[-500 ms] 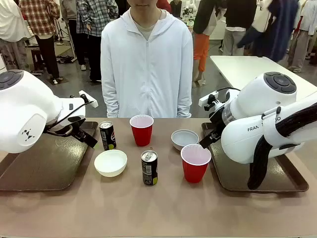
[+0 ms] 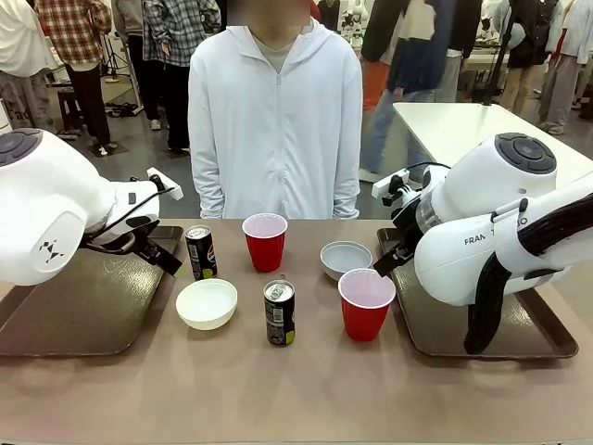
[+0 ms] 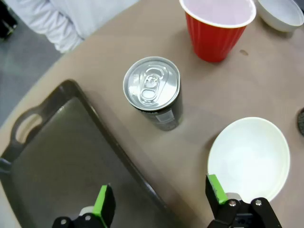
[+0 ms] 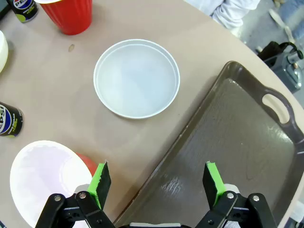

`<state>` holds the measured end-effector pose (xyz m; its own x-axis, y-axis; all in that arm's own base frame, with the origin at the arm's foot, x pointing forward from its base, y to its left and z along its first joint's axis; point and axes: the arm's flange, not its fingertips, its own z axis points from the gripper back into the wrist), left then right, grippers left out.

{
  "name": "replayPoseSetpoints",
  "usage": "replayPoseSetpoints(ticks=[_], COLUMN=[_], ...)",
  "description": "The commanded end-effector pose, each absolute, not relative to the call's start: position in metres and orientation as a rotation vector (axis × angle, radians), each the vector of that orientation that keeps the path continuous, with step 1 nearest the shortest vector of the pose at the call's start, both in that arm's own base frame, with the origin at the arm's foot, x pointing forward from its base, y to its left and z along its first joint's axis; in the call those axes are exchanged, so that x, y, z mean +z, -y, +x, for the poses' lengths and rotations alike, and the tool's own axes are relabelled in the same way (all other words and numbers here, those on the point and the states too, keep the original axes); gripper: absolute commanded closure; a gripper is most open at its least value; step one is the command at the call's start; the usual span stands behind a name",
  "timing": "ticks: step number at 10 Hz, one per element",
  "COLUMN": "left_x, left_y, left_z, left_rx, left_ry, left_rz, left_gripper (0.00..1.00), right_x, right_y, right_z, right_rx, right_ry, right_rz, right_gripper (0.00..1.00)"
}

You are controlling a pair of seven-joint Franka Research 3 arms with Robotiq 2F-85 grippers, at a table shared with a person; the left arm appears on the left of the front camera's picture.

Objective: Prepare tableware on both trays.
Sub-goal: Pick up a Picnic Bowl from the table and place it on a Handle tray.

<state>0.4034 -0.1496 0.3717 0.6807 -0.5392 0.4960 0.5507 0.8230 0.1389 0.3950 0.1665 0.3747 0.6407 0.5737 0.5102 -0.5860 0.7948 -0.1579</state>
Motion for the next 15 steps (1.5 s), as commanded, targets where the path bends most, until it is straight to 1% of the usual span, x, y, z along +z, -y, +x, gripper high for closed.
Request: replayPoseSetpoints(ticks=[1, 8, 9, 10, 11, 12, 13, 14, 15], left_x=[0.372, 0.372, 0.372, 0.377, 0.389, 0.406, 0.426, 0.445, 0.460], left_y=[0.150, 0.150, 0.150, 0.149, 0.144, 0.138, 0.131, 0.128, 0.126], left_z=[0.403, 0.403, 0.403, 0.391, 0.394, 0.387, 0.364, 0.342, 0.324], left_rx=[-0.612, -0.612, -0.612, -0.622, -0.640, -0.644, -0.675, -0.724, -0.763], left_ry=[0.549, 0.549, 0.549, 0.602, 0.615, 0.570, 0.490, 0.415, 0.348], left_rz=[-0.022, -0.022, -0.022, -0.002, 0.016, 0.008, -0.048, -0.066, -0.086], left_gripper=[0.00, 0.00, 0.00, 0.00, 0.00, 0.00, 0.00, 0.00, 0.00], right_x=[0.375, 0.375, 0.390, 0.406, 0.422, 0.435, 0.442, 0.446, 0.446], right_y=[-0.167, -0.166, -0.159, -0.149, -0.141, -0.133, -0.128, -0.128, -0.135], right_z=[0.395, 0.395, 0.394, 0.390, 0.397, 0.390, 0.365, 0.340, 0.317], right_rx=[0.661, 0.661, 0.619, 0.559, 0.513, 0.547, 0.635, 0.702, 0.742], right_ry=[0.574, 0.574, 0.640, 0.716, 0.707, 0.630, 0.460, 0.320, 0.222], right_rz=[0.023, 0.023, -0.028, -0.034, -0.027, 0.001, -0.006, 0.028, 0.007], right_gripper=[0.00, 0.00, 0.00, 0.00, 0.00, 0.00, 0.00, 0.00, 0.00])
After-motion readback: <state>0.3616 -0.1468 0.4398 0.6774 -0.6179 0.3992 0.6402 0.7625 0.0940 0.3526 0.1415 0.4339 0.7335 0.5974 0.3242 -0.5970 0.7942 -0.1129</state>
